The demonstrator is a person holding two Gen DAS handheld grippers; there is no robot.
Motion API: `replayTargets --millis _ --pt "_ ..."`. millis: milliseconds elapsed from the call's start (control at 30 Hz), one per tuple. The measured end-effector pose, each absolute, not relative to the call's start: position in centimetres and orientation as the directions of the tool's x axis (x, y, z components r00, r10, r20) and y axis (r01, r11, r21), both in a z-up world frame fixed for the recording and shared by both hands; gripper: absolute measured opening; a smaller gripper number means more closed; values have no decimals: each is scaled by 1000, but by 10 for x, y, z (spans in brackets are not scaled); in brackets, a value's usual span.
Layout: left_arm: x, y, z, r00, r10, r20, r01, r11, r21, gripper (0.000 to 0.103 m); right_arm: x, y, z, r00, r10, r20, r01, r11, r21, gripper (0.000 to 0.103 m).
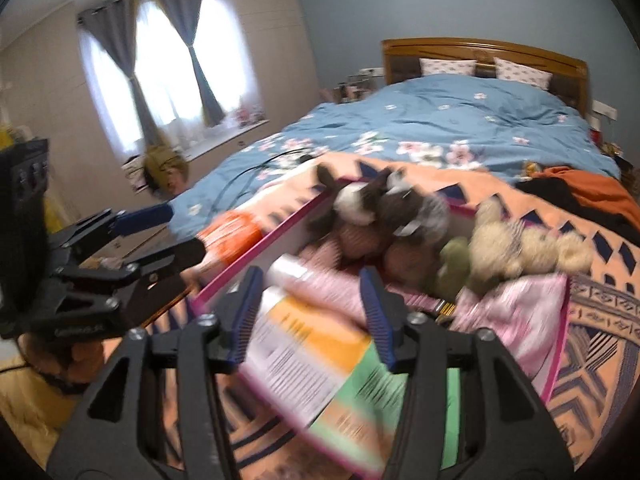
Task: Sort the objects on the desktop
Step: 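Open both grippers to release the plush toy and lift away, then move both grippers down to the white-and-blue medicine box on the bedspread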
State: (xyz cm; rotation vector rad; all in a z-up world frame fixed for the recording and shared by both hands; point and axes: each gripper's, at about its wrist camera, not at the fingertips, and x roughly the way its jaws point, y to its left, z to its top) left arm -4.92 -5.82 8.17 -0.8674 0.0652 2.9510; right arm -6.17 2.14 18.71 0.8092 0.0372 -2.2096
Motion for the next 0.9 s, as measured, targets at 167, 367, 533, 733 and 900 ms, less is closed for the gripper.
replayTargets --millis 167,367,533,733,900 --pt "-3 -61 52 -796 0 -605 -45 -997 60 82 -12 23 164 -412 -705 -577 734 -632 249 57" --pt "48 -64 14 -733 -42 -679 -28 -995 92 82 45 16 118 -270 -715 -645 784 -552 285 57" --pt "88 -68 -5 -691 -20 -723 -39 -997 64 82 80 3 80 -159 -686 -710 808 -504 305 57" --pt "120 -76 -23 -618 72 -783 -52 -997 -51 82 103 -8 60 -80 -683 -726 811 -467 351 57" --pt "147 -80 -34 -534 177 -827 -91 -984 -152 81 119 -13 56 -31 -687 -726 821 -431 373 57"
